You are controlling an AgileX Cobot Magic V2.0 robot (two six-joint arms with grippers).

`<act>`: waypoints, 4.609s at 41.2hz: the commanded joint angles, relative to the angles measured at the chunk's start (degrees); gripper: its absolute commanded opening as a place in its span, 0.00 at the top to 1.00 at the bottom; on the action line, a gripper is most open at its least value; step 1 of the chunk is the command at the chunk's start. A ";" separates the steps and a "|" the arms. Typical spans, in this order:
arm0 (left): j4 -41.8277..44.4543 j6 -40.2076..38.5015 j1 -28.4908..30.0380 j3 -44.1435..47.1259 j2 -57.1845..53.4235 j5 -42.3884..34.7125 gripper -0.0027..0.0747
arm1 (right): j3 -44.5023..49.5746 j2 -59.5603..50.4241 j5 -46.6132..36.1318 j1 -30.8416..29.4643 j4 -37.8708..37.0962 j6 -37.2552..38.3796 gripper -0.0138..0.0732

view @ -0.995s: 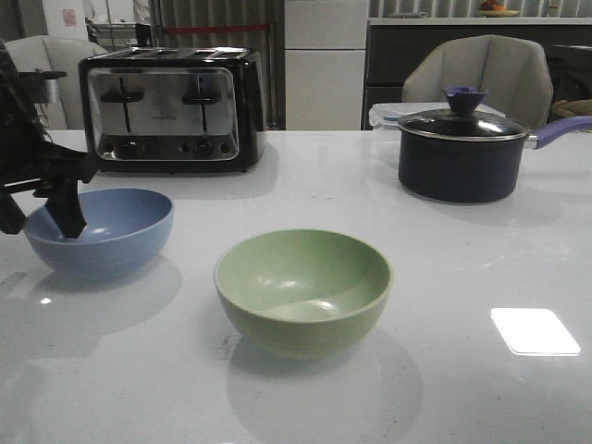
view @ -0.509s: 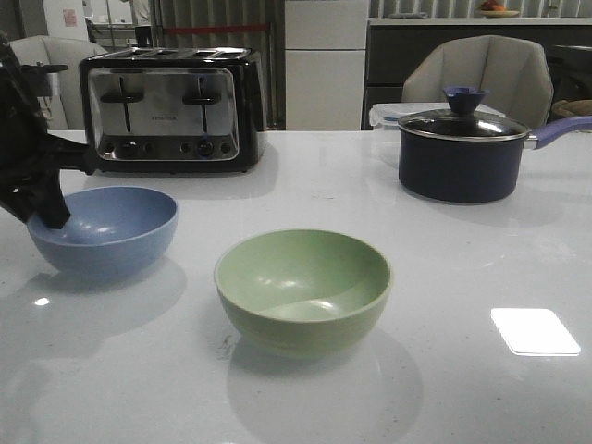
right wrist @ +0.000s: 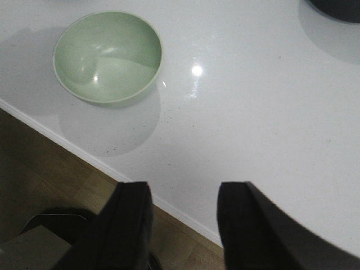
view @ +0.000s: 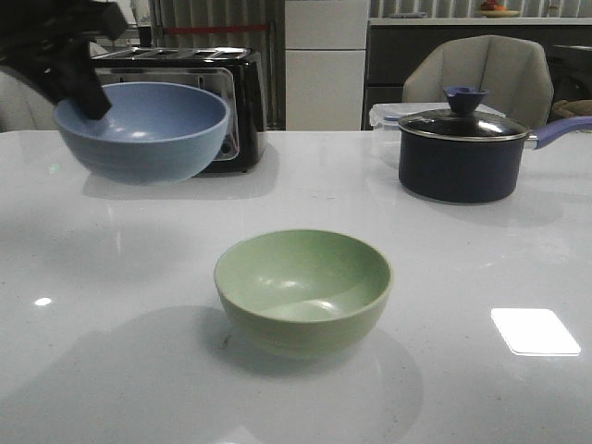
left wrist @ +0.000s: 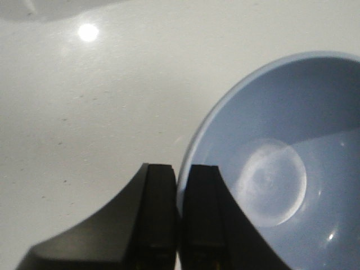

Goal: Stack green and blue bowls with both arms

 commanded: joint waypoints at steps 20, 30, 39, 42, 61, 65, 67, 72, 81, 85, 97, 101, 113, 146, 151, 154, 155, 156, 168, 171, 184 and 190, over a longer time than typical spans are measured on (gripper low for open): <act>-1.73 1.28 -16.56 -6.19 3.28 1.40 0.85 | -1.53 -0.13 -3.40 -0.03 -0.41 0.14 0.38; -1.60 1.28 -18.75 -3.76 3.57 -1.08 0.85 | -1.53 -0.13 -3.40 -0.03 -0.41 0.14 0.38; -1.52 1.28 -19.23 -0.17 3.67 -7.44 0.85 | -1.53 -0.13 -3.40 -0.03 -0.41 0.14 0.38; -1.52 1.28 -19.23 0.64 3.67 -8.59 0.85 | -1.53 -0.13 -3.40 -0.03 -0.41 0.14 0.38; -2.54 0.89 -19.11 0.67 8.35 -9.94 0.79 | -1.53 -0.13 -3.40 -0.03 -0.41 0.14 0.38; -2.54 0.89 -19.11 0.67 8.35 -9.94 0.64 | -1.53 -0.13 -3.40 -0.03 -0.41 0.14 0.38; -2.54 0.89 -19.11 0.67 8.35 -9.94 0.54 | -1.53 -0.13 -3.40 -0.03 -0.41 0.14 0.38; -2.54 0.89 -19.11 0.56 7.74 -9.94 0.41 | -1.53 -0.13 -3.40 -0.03 -0.41 0.14 0.38; 1.27 0.89 -19.11 0.56 0.43 -9.68 0.42 | -1.53 -0.13 -3.40 -0.03 -0.41 0.14 0.38; 1.39 0.89 -19.11 1.53 -4.45 -9.67 0.42 | -1.53 -0.13 -3.40 -0.03 -0.41 0.14 0.38; 1.53 1.27 -21.54 12.43 -22.71 -11.34 0.42 | -1.53 -0.13 -3.40 -0.03 -0.41 0.14 0.38; 1.53 1.27 -22.40 17.18 -28.68 -11.43 0.42 | -1.53 -0.13 -3.40 -0.03 -0.41 0.14 0.38; 2.19 1.27 -22.60 33.01 -47.21 -11.43 0.42 | -1.53 -0.13 -3.40 -0.03 -0.41 0.14 0.38; 2.19 1.27 -22.60 45.27 -62.69 -14.58 0.61 | -1.53 -0.14 -3.11 -0.03 -1.07 -3.59 0.60; 2.19 1.27 -22.60 45.27 -62.69 -14.58 0.76 | -1.53 -0.14 -3.11 -0.03 -1.07 -3.59 0.75; 2.19 1.27 -22.60 45.27 -62.69 -14.58 0.84 | -1.53 -0.14 -3.16 -0.03 -1.07 -3.59 0.82; 2.19 1.27 -22.60 45.27 -62.69 -14.58 0.85 | -1.53 -0.14 -3.21 -0.03 -1.07 -3.59 0.81; 2.19 1.27 -22.60 45.27 -62.69 -14.48 0.84 | -1.53 -0.14 -3.21 -0.03 -1.07 -3.59 0.81; 2.07 1.27 -22.60 45.27 -62.69 -14.48 0.85 | -1.53 -0.14 -3.15 -0.03 -1.07 -3.59 0.81; 2.07 1.27 -22.60 45.27 -62.69 -14.48 0.85 | -1.53 -0.14 -3.15 -0.03 -1.07 -3.59 0.81; 1.78 1.27 -19.98 45.37 -65.35 -14.48 0.85 | -1.53 -0.14 -3.16 -0.03 -1.07 -3.59 0.81; 1.78 1.27 -10.62 48.18 -71.82 -16.84 0.85 | -1.53 -0.14 -3.16 -0.03 -1.07 -3.59 0.81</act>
